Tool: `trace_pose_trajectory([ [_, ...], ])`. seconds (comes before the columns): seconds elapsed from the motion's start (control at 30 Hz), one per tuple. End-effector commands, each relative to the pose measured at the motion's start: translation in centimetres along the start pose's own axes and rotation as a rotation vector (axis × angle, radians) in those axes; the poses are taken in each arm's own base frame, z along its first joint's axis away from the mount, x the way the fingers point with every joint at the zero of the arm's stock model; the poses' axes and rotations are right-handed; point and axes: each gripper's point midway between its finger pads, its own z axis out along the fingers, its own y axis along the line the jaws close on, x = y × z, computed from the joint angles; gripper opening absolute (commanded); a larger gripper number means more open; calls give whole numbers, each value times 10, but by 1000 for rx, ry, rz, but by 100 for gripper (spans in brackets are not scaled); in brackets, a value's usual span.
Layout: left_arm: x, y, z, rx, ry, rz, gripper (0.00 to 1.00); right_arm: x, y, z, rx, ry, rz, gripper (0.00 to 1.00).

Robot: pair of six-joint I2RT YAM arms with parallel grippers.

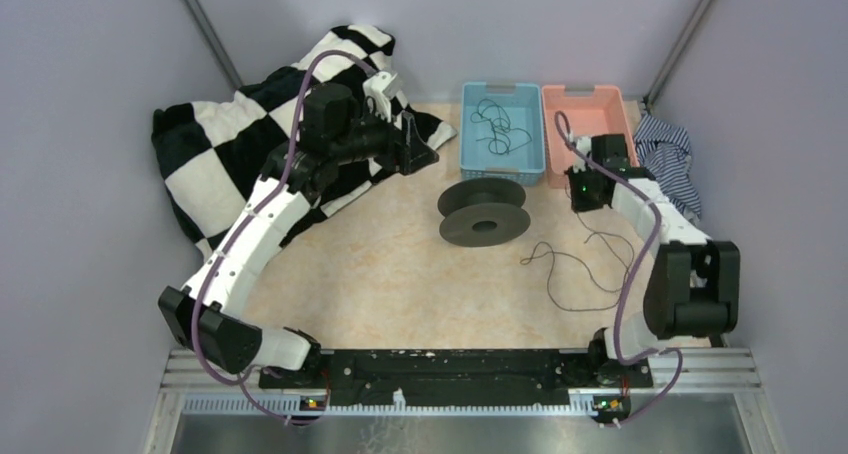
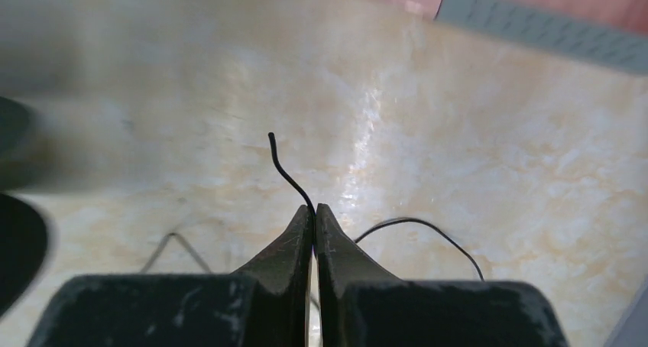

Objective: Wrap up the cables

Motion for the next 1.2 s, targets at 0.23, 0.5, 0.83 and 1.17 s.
trace_pose_trajectory([
  [0.23, -20, -55, 15, 328, 31, 134, 86, -111, 116, -204, -585, -414, 152, 0],
  [0.5, -30, -104, 41, 504, 15, 184, 88, -95, 176, -263, -892, -445, 26, 0],
  [0.83, -22, -131, 74, 524, 51, 153, 81, -88, 200, -270, -986, -397, 13, 0],
  [1.17, -14, -133, 82, 562, 76, 76, 58, -90, 200, -270, -990, -405, 16, 0],
])
